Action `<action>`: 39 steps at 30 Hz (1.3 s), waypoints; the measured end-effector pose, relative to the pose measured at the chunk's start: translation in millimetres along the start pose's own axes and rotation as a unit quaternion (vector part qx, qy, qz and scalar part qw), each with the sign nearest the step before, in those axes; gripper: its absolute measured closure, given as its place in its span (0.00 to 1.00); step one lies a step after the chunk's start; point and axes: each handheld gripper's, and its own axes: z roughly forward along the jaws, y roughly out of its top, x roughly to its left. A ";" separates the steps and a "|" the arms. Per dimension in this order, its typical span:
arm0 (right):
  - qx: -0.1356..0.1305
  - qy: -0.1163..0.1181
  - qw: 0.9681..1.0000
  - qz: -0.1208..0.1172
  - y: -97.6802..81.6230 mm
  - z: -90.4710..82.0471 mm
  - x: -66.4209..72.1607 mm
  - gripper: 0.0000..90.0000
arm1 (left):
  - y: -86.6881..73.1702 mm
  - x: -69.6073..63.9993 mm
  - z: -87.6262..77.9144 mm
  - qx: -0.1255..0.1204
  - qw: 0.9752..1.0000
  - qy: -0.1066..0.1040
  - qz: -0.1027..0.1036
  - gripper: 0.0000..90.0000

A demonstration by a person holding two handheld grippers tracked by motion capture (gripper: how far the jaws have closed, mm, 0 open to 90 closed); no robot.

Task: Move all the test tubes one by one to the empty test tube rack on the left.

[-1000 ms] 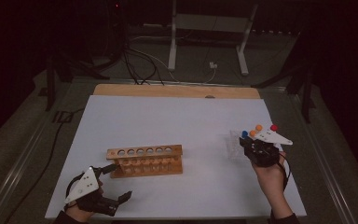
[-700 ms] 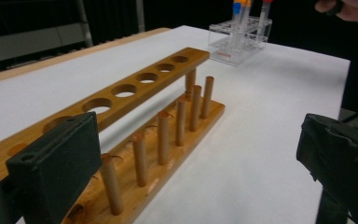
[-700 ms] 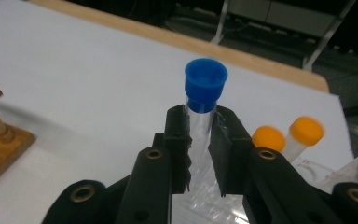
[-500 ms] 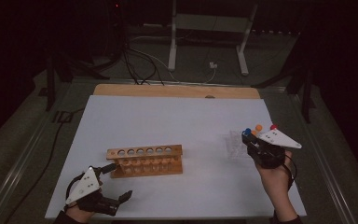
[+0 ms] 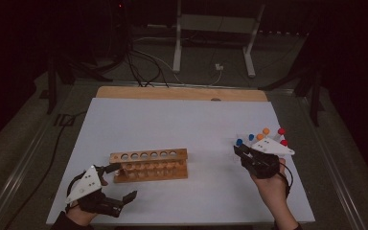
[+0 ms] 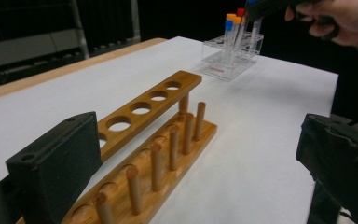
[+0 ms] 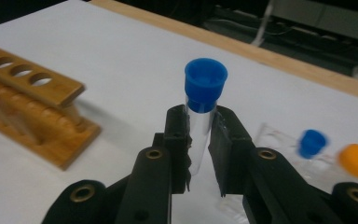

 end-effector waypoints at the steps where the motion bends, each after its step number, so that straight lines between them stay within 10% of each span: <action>1: 0.004 0.011 1.000 -0.003 -1.2 1.9 4.1 0.85 | 2.9 -0.3 0.8 0.002 1.000 0.000 0.001 0.01; 13: 0.020 0.058 0.998 -0.018 -7.1 7.0 29.1 0.85 | 33.2 -6.7 30.3 0.024 0.997 -0.077 -0.004 0.01; 39: 0.033 0.108 0.993 -0.041 -10.0 7.9 57.1 0.85 | 73.1 -27.1 101.0 0.037 0.991 -0.122 0.035 0.18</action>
